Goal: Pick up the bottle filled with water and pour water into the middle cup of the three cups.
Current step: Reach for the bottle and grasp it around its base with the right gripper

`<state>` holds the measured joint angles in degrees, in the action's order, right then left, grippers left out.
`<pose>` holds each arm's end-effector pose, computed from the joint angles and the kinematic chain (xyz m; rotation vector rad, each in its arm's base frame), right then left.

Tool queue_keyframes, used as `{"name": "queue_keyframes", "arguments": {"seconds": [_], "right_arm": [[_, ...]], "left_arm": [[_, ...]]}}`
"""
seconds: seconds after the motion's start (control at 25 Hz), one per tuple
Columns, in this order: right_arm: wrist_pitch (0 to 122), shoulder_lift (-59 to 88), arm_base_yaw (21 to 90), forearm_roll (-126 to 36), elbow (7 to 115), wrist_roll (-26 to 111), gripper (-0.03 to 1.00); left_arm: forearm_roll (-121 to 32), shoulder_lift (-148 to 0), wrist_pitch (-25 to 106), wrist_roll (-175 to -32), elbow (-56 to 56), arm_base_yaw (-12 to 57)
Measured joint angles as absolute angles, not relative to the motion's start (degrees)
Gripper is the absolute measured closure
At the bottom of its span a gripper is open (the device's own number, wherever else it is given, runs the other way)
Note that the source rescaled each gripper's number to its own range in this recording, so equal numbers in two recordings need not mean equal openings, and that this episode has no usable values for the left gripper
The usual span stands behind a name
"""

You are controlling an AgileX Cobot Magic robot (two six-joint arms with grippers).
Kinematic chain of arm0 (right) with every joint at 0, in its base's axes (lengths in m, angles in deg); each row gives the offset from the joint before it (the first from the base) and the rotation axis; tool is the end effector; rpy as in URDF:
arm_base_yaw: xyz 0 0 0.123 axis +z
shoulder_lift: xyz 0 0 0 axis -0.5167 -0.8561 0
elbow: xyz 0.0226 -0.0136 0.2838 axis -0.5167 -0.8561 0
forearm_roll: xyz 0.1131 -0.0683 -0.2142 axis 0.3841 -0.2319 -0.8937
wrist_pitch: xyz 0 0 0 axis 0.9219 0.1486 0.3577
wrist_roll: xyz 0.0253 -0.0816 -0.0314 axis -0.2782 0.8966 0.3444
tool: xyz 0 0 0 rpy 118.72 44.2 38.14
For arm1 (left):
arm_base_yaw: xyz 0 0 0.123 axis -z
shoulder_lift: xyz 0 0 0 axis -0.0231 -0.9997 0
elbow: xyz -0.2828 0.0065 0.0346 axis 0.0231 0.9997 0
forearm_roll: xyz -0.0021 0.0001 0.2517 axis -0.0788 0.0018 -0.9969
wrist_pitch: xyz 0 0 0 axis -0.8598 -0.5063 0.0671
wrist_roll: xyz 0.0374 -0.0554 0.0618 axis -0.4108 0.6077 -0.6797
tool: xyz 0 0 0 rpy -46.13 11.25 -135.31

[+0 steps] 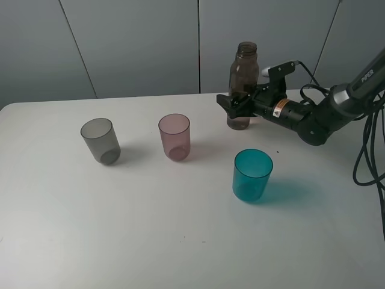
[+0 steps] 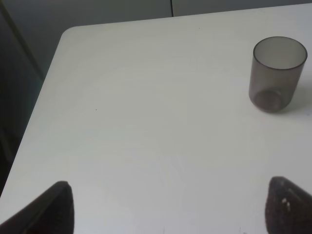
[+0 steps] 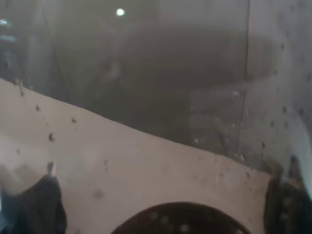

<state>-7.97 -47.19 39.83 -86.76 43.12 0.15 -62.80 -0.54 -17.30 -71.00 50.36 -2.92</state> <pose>0.4091 0.1069 0.0557 -0.4836 1.7355 0.5651 -0.0081 0.0061 0.2789 -0.0040 2.0489 0.1302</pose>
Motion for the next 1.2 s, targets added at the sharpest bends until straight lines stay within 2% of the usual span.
{"name": "queue_keyframes", "arguments": {"seconds": [0.4,0.48,0.52,0.56,0.6,0.64,0.68,1.2], "right_arm": [[-8.1,-47.2,40.1,-86.8,43.1,2.1,0.03],[-8.5,-47.2,40.1,-86.8,43.1,2.4,0.05],[-8.8,-47.2,40.1,-86.8,43.1,2.4,0.10],[-8.9,-47.2,40.1,-86.8,43.1,2.4,0.22],[-9.0,-47.2,40.1,-86.8,43.1,2.4,0.41],[-9.0,-47.2,40.1,-86.8,43.1,2.5,0.63],[-9.0,-47.2,40.1,-86.6,43.1,2.5,0.93],[-9.0,-47.2,40.1,-87.1,43.2,2.7,0.95]], "left_arm": [[-62.8,-0.5,-17.3,-71.0,50.4,-2.9],[-62.8,-0.5,-17.3,-71.0,50.4,-2.9],[-62.8,-0.5,-17.3,-71.0,50.4,-2.9],[-62.8,-0.5,-17.3,-71.0,50.4,-2.9],[-62.8,-0.5,-17.3,-71.0,50.4,-2.9],[-62.8,-0.5,-17.3,-71.0,50.4,-2.9],[-62.8,-0.5,-17.3,-71.0,50.4,-2.9],[-62.8,-0.5,-17.3,-71.0,50.4,-2.9]]}}
